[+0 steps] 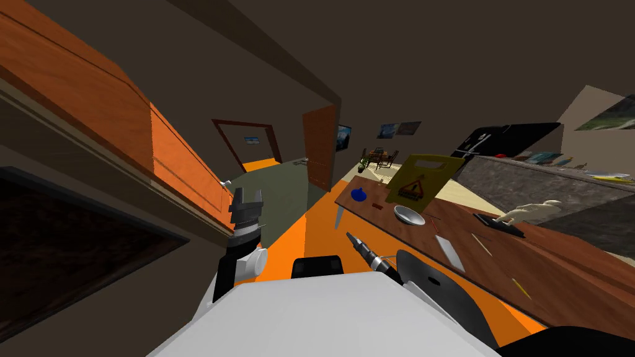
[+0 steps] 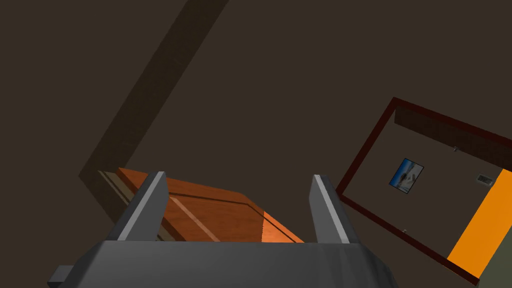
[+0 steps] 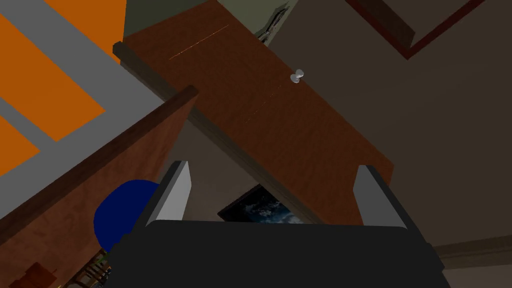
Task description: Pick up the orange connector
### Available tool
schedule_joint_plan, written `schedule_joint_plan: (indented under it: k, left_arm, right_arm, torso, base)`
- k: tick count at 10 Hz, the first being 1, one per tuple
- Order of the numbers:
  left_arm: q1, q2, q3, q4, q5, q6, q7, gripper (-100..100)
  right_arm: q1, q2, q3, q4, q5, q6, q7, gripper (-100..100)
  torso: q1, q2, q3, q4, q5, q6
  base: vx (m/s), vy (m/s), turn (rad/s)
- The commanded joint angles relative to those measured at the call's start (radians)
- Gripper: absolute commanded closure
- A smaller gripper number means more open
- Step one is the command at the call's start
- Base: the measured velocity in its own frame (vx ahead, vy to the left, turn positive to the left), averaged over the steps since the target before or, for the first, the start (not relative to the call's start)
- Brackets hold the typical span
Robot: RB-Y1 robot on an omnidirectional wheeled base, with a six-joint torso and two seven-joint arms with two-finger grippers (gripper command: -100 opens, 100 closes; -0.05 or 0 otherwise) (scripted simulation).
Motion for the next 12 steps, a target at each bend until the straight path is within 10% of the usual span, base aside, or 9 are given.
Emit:
schedule_joint_plan:
  k: [1,12]
  left_arm:
    - [0.000,0.000,0.000,0.000,0.000,0.000,0.000,0]
    - [0.000,0.000,0.000,0.000,0.000,0.000,0.000,0]
  right_arm:
    - [0.005,-0.050,0.030,0.050,0.013,0.011,0.010,-100]
    - [0.057,-0.251,0.147,0.332,0.095,0.012,0.059,-100]
  torso:
    - [0.000,0.000,0.000,0.000,0.000,0.000]
    - [-0.003,-0.006,-0.003,-0.001,-0.001,0.000]
  base:
    - [-0.023,0.050,0.224]
    - [0.015,0.026,0.171]
